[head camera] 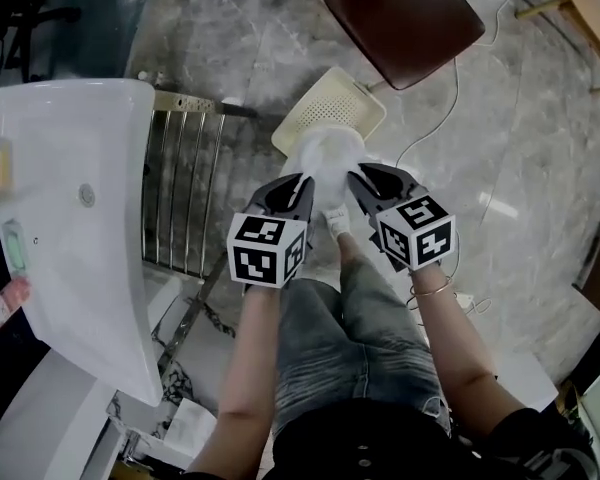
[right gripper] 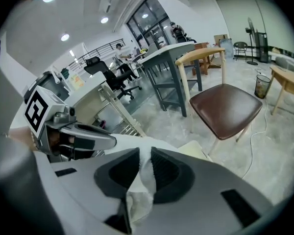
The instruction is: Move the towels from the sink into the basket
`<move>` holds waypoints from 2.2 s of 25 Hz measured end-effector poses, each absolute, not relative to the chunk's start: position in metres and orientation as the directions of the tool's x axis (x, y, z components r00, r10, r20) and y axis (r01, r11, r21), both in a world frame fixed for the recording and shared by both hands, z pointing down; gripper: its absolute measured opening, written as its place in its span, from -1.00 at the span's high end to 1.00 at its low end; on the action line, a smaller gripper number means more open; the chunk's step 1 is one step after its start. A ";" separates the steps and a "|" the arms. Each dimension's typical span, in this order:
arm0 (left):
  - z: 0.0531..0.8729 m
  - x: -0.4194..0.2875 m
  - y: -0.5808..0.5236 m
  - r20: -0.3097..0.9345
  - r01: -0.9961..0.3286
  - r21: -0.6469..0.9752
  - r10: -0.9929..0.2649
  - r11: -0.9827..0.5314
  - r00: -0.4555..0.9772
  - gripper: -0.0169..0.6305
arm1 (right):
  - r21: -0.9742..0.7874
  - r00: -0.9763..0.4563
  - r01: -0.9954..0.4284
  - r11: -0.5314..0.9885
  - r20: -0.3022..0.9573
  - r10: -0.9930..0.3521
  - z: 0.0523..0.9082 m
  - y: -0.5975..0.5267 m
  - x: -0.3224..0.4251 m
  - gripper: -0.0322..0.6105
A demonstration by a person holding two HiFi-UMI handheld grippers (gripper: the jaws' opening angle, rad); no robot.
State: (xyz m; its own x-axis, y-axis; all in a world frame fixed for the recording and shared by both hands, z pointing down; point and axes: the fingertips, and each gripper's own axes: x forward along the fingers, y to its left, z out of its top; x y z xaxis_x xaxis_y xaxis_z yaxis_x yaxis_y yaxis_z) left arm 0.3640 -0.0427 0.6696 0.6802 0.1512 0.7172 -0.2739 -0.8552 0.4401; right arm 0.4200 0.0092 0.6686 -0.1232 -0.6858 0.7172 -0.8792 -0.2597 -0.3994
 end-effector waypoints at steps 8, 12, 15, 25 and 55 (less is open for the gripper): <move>0.714 0.394 -0.055 0.722 -0.282 0.417 0.126 -0.864 0.681 0.82 | -0.364 -0.117 -0.901 -0.236 0.728 -0.676 0.709 0.001 0.451 0.68; 0.728 0.414 -0.061 0.718 -0.270 0.409 0.125 -0.872 0.685 0.82 | -0.339 -0.100 -0.911 -0.234 0.734 -0.672 0.724 -0.005 0.469 0.68; 0.734 0.429 -0.065 0.719 -0.259 0.399 0.124 -0.880 0.684 0.82 | -0.317 -0.078 -0.917 -0.243 0.738 -0.670 0.733 -0.012 0.483 0.68; 0.752 0.443 -0.074 0.764 -0.295 0.327 0.067 -0.898 0.642 0.79 | -0.220 0.023 -0.934 -0.282 0.749 -0.662 0.748 -0.015 0.505 0.33; 0.615 0.383 -0.094 0.637 -0.307 0.420 0.037 -0.854 0.770 0.44 | -0.504 -0.060 -0.824 -0.259 0.532 -0.844 0.610 -0.045 0.452 0.54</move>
